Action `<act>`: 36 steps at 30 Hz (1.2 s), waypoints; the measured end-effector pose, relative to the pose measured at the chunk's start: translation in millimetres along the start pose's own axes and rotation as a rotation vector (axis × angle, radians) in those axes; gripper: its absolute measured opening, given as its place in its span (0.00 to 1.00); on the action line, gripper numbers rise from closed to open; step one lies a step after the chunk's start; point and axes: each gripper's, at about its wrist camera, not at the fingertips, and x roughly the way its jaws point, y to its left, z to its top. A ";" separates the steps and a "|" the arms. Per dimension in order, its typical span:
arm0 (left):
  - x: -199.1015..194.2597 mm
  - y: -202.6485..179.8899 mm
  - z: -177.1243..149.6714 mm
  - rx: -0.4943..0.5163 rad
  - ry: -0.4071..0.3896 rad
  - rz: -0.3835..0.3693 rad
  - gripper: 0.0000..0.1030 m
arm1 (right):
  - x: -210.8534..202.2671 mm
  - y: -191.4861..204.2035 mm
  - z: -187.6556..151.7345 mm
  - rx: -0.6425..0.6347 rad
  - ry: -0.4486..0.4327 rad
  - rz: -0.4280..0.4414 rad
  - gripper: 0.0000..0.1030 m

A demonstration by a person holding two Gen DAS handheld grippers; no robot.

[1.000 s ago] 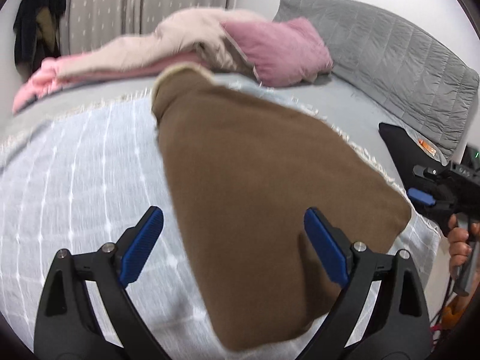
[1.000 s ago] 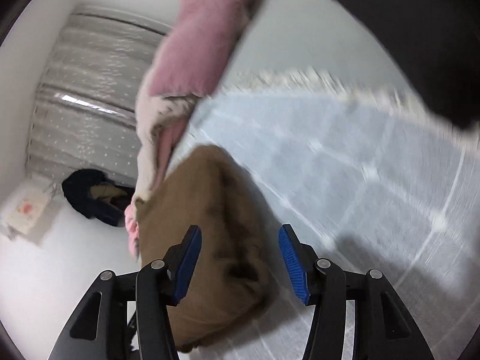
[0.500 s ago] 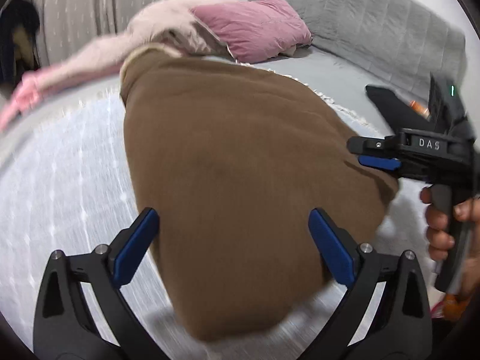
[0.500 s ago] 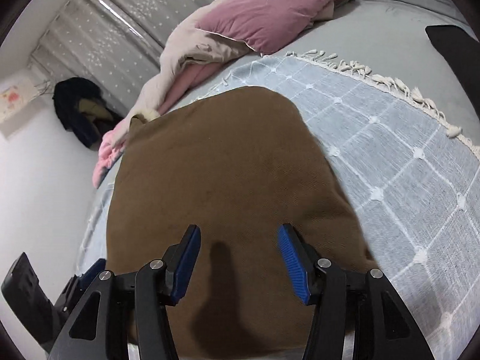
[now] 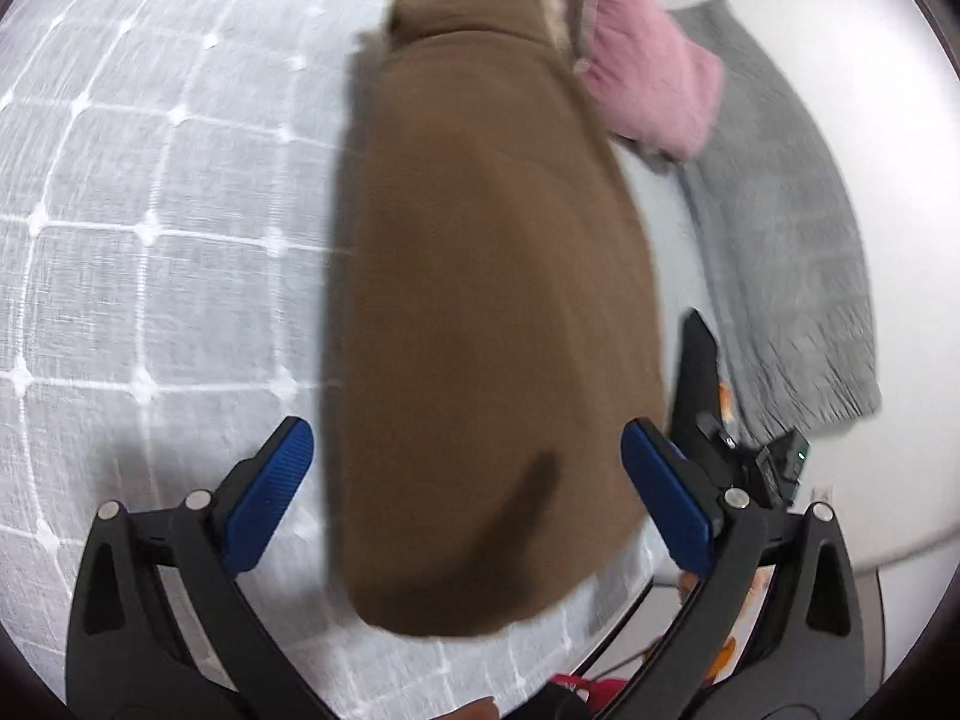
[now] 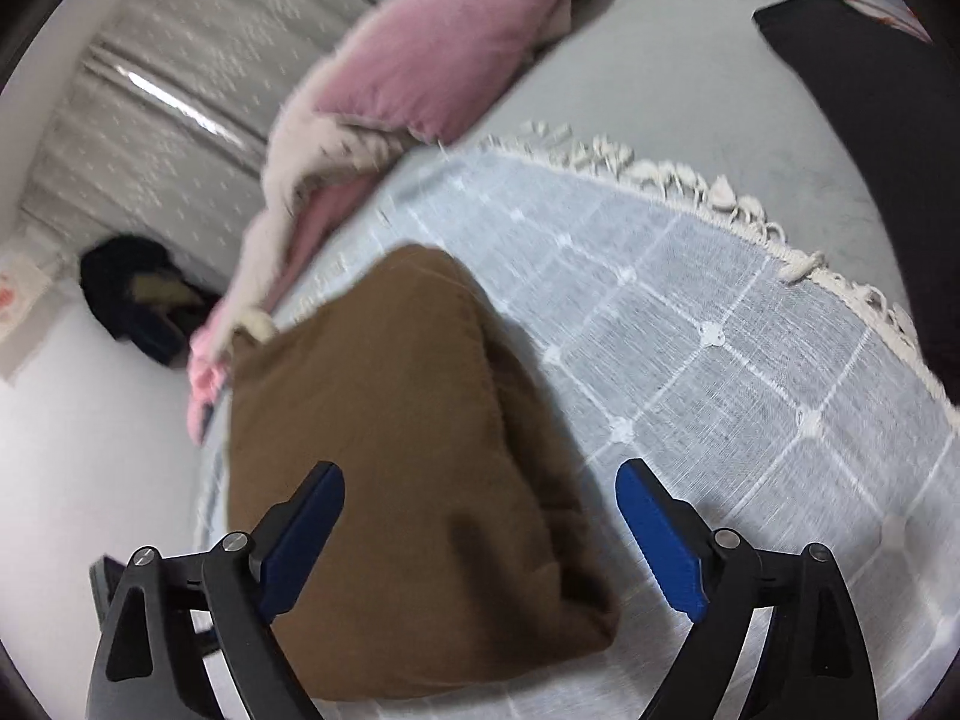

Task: Fold large clothes

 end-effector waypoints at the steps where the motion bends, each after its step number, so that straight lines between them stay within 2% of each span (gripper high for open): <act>1: 7.6 5.0 3.4 -0.012 0.004 0.019 0.99 | 7.2 -3.1 3.6 -0.006 0.023 -0.007 0.90; 3: 23.7 15.5 7.9 -0.032 0.028 0.038 1.00 | 28.4 -6.3 15.0 -0.025 0.101 -0.033 0.90; 5: 36.4 24.5 7.8 -0.070 0.053 -0.054 1.00 | 49.0 -9.3 21.7 -0.038 0.159 -0.037 0.90; 9: 55.0 45.0 8.2 -0.161 0.148 -0.198 1.00 | 86.2 -21.0 25.8 -0.005 0.285 0.033 0.90; 11: 60.8 52.2 9.3 -0.176 0.201 -0.250 1.00 | 96.3 -25.5 28.4 0.022 0.297 0.094 0.99; 14: 61.1 49.1 12.3 -0.152 0.229 -0.242 1.00 | 103.8 -23.6 33.9 0.019 0.308 0.136 1.00; 17: 51.0 25.9 16.5 -0.026 0.146 -0.168 1.00 | 109.1 -20.7 37.8 0.039 0.328 0.170 1.00; 20: 50.5 4.7 19.0 0.077 0.102 -0.120 1.00 | 120.5 -19.0 39.7 0.084 0.364 0.270 1.00; 23: 67.1 3.3 23.4 0.068 0.129 -0.153 1.00 | 131.1 -16.6 40.5 0.105 0.365 0.308 1.00; 26: 80.5 9.0 23.0 0.018 0.153 -0.216 1.00 | 138.1 -4.1 35.6 0.061 0.364 0.302 0.98; 28: 83.6 8.3 21.1 0.004 0.126 -0.231 1.00 | 137.9 3.9 32.3 0.027 0.361 0.290 0.88; 30: 83.3 1.3 21.6 -0.001 0.088 -0.215 0.96 | 141.5 2.4 27.1 0.067 0.383 0.358 0.70; 31: 80.6 -0.9 19.7 0.002 0.075 -0.205 0.93 | 141.3 -1.7 24.6 0.091 0.382 0.386 0.64; 36: 57.3 -12.2 17.5 0.072 0.011 -0.167 0.76 | 121.4 3.2 18.7 0.070 0.305 0.429 0.44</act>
